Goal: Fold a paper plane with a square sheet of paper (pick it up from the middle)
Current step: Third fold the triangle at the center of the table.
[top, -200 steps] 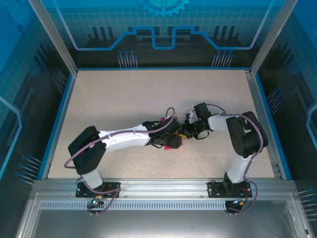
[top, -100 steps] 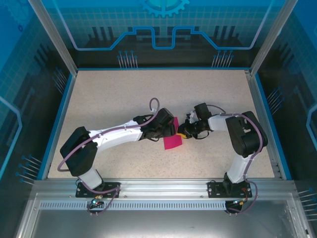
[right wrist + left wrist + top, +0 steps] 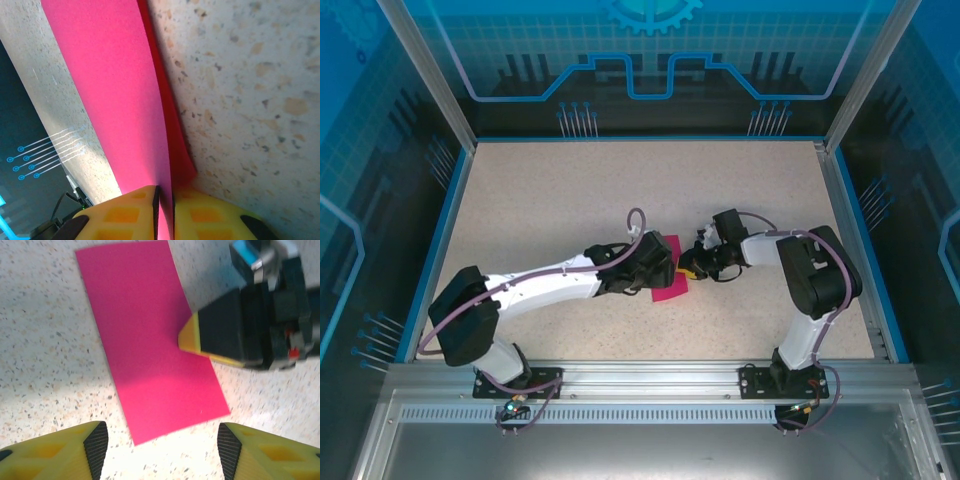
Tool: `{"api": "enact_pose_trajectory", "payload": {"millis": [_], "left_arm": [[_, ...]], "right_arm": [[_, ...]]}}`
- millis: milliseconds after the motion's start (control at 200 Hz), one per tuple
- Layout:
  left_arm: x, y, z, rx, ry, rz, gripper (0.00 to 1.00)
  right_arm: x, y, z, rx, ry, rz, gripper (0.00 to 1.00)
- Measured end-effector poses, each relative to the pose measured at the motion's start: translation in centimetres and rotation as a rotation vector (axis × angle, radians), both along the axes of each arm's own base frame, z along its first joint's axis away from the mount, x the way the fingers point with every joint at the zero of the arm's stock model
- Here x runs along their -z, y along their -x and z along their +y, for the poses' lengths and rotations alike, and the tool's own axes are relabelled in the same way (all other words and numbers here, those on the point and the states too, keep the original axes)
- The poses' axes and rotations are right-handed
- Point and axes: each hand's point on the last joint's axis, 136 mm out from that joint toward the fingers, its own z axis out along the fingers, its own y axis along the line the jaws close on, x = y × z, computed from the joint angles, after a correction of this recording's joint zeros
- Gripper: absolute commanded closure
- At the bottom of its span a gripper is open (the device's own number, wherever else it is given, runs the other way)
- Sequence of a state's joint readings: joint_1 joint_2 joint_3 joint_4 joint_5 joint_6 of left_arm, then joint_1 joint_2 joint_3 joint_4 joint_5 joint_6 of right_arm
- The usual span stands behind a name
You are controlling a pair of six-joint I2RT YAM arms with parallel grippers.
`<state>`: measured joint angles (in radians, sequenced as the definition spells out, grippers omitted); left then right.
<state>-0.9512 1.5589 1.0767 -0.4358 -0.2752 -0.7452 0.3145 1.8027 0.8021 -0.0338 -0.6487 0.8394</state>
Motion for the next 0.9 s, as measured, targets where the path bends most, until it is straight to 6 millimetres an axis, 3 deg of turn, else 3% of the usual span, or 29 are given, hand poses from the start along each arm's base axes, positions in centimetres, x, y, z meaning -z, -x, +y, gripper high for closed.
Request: {"api": "enact_pose_trajectory", "payload": {"millis": [270, 555, 705, 900], "left_arm": [[1.1, 2.5, -1.3, 0.19, -0.05, -0.024, 0.32], [2.9, 3.5, -6.9, 0.396, -0.162, -0.049, 0.32], [4.2, 3.4, -7.1, 0.418, -0.24, -0.045, 0.32], [4.4, 2.7, -7.6, 0.428, -0.292, -0.062, 0.31]], "right_arm": [[-0.4, 0.2, 0.5, -0.001, 0.021, -0.018, 0.78], [-0.9, 0.4, 0.3, 0.001, 0.033, -0.018, 0.77], [-0.9, 0.8, 0.1, -0.012, 0.04, -0.014, 0.76], [-1.0, 1.1, 0.1, -0.027, 0.032, -0.005, 0.76]]}}
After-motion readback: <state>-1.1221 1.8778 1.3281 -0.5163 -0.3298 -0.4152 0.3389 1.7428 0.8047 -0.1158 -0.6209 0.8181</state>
